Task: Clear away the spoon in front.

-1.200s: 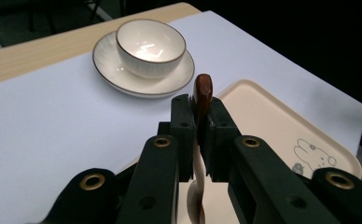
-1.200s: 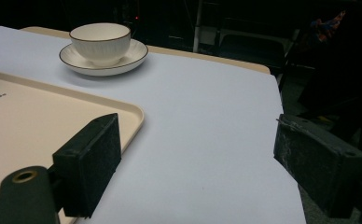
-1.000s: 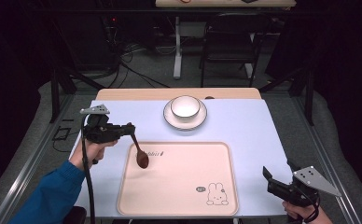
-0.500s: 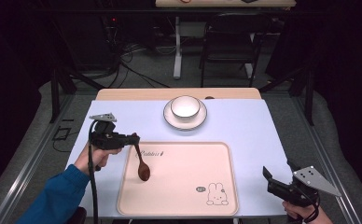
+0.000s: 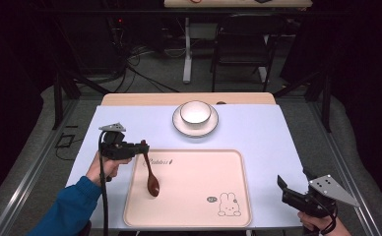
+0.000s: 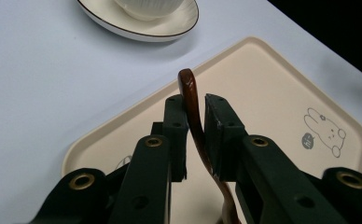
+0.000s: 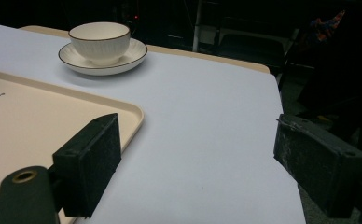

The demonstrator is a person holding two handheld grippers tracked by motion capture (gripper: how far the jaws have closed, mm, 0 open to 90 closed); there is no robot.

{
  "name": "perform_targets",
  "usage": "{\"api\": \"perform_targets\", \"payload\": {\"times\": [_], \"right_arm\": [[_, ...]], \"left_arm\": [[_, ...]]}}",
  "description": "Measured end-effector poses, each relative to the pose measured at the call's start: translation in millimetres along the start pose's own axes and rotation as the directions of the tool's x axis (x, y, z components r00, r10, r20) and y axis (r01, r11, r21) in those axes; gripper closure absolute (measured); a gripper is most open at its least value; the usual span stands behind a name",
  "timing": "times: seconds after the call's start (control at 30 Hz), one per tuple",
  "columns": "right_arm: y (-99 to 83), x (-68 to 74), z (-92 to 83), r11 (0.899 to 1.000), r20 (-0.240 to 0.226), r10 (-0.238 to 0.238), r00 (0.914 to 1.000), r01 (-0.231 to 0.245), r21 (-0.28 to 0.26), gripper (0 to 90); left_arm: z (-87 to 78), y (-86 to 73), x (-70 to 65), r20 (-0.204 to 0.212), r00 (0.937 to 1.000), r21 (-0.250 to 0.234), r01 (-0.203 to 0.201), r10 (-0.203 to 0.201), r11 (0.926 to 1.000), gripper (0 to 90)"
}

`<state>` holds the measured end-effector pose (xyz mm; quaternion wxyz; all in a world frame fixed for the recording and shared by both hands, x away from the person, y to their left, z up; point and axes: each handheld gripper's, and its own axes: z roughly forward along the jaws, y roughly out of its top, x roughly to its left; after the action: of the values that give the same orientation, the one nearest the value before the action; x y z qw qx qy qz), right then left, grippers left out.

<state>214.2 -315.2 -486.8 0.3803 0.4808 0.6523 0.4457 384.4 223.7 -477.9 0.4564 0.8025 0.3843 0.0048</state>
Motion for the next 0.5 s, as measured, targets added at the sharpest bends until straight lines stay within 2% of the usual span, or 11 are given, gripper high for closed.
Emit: {"api": "perform_targets", "payload": {"times": [0.07,0.13,0.5], "right_arm": [[-0.1,0.0,0.0,1.0,0.0,0.004,1.0,-0.004,-0.001,14.2],[0.0,0.0,-0.1,1.0,0.0,-0.001,1.0,0.001,0.0,14.2],[0.1,0.1,0.3,1.0,-0.001,0.006,1.0,-0.006,0.001,14.2]], "left_arm": [[1.7,-2.2,0.9,-0.014,0.9999,-0.012,0.004,-0.004,0.9999,78.7],[3.2,-4.6,2.5,-0.012,0.9999,-0.03,-0.001,0.001,0.9995,78.5],[9.4,-14.6,10.2,-0.052,0.9969,-0.077,0.054,-0.058,0.9956,77.6]]}}
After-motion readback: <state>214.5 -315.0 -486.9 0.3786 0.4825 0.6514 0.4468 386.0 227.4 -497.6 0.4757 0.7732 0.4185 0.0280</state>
